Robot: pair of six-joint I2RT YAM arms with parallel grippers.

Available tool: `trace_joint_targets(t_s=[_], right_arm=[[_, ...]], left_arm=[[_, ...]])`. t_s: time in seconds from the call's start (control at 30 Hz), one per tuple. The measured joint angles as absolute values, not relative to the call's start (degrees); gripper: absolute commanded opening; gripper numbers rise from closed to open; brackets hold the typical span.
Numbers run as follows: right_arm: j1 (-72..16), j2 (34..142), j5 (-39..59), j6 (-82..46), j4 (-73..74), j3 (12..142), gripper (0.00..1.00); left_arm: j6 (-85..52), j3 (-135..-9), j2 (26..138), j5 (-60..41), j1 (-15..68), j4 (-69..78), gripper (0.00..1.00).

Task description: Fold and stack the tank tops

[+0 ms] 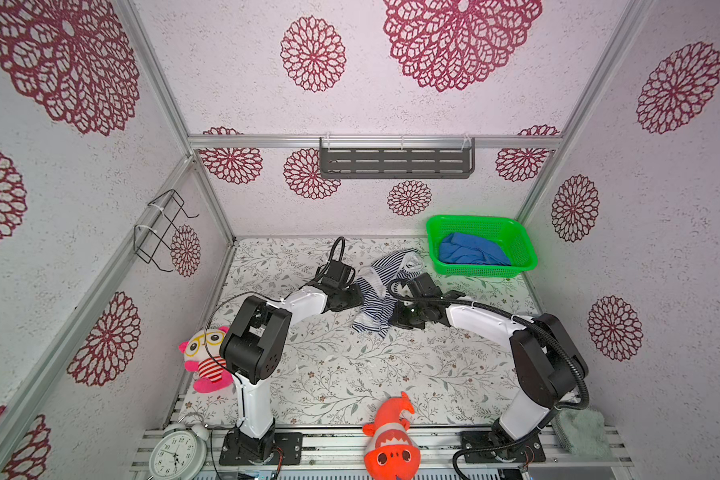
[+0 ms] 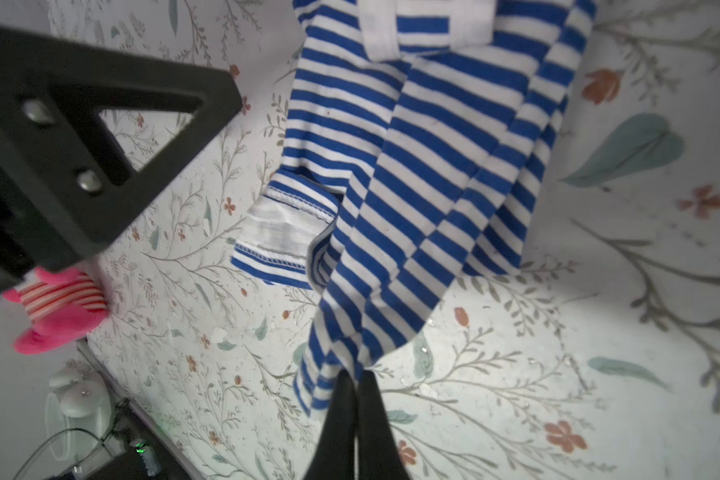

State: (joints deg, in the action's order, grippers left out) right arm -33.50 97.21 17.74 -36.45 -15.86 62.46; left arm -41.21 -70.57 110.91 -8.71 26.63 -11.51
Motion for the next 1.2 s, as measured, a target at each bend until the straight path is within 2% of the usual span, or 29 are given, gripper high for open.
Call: trace_joint_targets(t_s=[0.2,0.53,0.8,0.97,1.07,1.2], right_arm=[[-28.80,93.91,14.61,-34.72,-16.99,60.29,0.00],[-8.29,78.91,6.79,-27.31,-25.36,55.13,0.00],[-8.14,79.81,5.06,-26.06,-26.74,51.75,0.00],[-8.14,81.06,4.73,-26.09,-25.85,51.13,0.00],[-8.14,81.08,4.54,-26.09,-25.08,51.22,0.00],[-8.14,81.08,4.25,-26.11,-24.27,51.24,0.00]], left_arm=[[-41.36,-70.35,110.61,-9.58,26.20,-11.46,0.58],[-40.53,-67.48,104.97,-10.04,22.31,-11.77,0.55],[-40.21,-68.99,106.15,-10.87,24.73,-13.54,0.45],[-38.94,-72.18,107.96,-11.27,28.93,-16.71,0.33],[-38.13,-75.00,110.17,-12.01,31.18,-18.90,0.22],[-37.91,-77.41,114.02,-13.98,33.04,-20.21,0.22]])
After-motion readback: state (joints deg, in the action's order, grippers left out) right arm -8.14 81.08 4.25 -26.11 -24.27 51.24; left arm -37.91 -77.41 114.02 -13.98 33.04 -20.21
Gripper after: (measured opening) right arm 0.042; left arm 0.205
